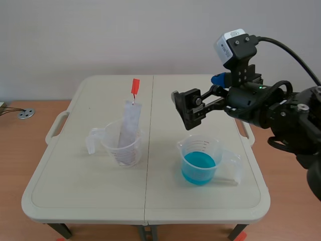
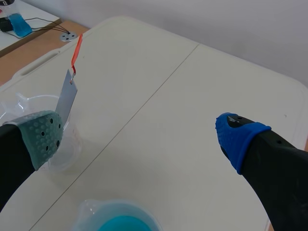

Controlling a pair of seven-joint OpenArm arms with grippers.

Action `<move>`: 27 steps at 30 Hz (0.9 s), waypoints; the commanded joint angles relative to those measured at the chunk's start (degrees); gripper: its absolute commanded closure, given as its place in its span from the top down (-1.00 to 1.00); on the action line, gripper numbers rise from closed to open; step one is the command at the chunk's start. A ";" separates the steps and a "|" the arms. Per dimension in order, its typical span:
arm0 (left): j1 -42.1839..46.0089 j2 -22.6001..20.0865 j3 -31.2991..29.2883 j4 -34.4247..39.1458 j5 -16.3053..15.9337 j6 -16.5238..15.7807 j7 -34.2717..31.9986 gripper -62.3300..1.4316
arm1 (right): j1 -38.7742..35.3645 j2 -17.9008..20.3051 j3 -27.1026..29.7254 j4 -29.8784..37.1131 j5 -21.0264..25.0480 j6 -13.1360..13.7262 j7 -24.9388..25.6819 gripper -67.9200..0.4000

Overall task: Hold the metal plate by the orange handle, dip it into the blue solution, take it out and point at it, then put the plate back in the beaker on the left.
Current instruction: 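Lift the metal plate out of the left beaker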

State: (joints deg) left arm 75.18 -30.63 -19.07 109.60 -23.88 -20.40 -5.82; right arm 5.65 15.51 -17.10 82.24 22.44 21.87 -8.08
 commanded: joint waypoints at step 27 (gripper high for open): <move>0.26 0.26 -0.02 0.70 -0.37 -0.13 -0.63 -0.86 | 19.30 -12.66 -8.17 -23.34 -2.93 0.61 6.67 0.95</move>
State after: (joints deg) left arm 75.18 -30.63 -19.07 109.60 -23.88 -20.40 -5.80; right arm 23.18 3.27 -25.32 58.43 19.27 22.24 -2.55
